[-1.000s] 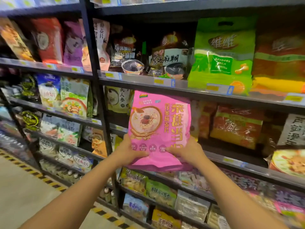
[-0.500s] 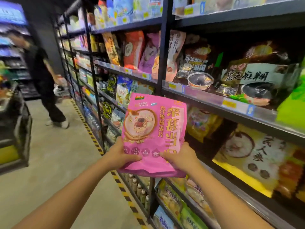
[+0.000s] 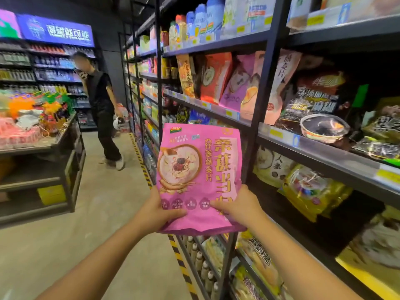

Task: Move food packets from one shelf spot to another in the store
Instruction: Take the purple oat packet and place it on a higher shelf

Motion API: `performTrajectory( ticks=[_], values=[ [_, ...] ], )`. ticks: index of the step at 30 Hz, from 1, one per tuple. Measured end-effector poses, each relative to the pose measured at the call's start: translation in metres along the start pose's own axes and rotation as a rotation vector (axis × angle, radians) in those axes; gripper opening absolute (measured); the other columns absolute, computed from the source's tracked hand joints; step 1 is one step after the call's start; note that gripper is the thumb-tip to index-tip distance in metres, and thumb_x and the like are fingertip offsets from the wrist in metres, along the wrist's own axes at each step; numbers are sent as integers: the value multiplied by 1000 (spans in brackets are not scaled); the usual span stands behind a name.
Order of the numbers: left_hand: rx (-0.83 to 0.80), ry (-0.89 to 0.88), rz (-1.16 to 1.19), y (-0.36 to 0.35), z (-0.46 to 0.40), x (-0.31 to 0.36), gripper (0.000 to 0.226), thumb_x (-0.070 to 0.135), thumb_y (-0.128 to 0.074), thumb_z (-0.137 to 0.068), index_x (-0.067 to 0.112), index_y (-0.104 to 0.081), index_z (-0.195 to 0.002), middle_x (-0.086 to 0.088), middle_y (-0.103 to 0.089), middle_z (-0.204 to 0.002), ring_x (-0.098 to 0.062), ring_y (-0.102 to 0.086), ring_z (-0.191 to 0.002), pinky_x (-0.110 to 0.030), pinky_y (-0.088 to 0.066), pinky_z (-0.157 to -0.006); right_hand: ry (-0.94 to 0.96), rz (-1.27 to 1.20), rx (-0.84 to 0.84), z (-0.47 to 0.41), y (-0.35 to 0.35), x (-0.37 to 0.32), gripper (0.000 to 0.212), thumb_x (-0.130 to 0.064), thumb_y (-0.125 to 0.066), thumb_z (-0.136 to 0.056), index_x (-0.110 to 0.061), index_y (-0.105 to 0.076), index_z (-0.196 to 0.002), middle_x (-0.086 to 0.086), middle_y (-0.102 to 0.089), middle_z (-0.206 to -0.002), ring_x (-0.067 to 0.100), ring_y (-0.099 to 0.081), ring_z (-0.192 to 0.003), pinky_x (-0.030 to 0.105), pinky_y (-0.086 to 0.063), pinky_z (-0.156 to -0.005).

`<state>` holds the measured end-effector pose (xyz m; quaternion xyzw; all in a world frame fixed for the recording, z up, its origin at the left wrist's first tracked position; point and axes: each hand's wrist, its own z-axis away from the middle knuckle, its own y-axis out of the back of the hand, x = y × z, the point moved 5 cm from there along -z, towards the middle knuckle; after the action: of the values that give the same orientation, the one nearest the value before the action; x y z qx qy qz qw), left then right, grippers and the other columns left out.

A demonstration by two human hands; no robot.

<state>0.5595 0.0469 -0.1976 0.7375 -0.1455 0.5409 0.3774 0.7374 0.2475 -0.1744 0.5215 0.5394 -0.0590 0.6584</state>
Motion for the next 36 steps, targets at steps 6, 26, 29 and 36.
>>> performTrajectory(
  ticks=[6,26,29,36],
  values=[
    [-24,-34,-18,50,-59,-14,105,35,-97,-66,18,-33,-148,5,-55,-140,-10,-60,-117,-20,-49,-92,-39,36,-10,-48,-37,-39,61,-58,-93,-62,-19,-66,-100,-6,-75,-86,9,-71,-81,25,-44,-57],
    [-18,-111,-53,171,-301,-72,96,47,-95,-65,33,-34,-138,21,-54,-124,-4,-60,-109,-26,-50,-95,-12,59,72,-273,-147,-138,86,-65,-90,-57,-15,-63,-121,3,-72,-110,24,-70,-100,43,-58,-86],
    [-4,-106,-54,181,-351,-71,95,51,-94,-64,34,-31,-133,27,-53,-117,-6,-62,-108,-29,-52,-94,-3,51,111,-321,-150,-150,84,-62,-92,-57,-15,-60,-118,2,-72,-105,23,-70,-96,43,-59,-83],
    [2,-168,-133,208,-461,-65,101,62,-90,-60,32,-31,-136,23,-55,-116,-4,-62,-102,-28,-52,-85,-4,120,211,-420,-159,-177,101,-71,-89,-56,-9,-48,-126,6,-63,-123,27,-64,-108,42,-55,-82]
  ],
)
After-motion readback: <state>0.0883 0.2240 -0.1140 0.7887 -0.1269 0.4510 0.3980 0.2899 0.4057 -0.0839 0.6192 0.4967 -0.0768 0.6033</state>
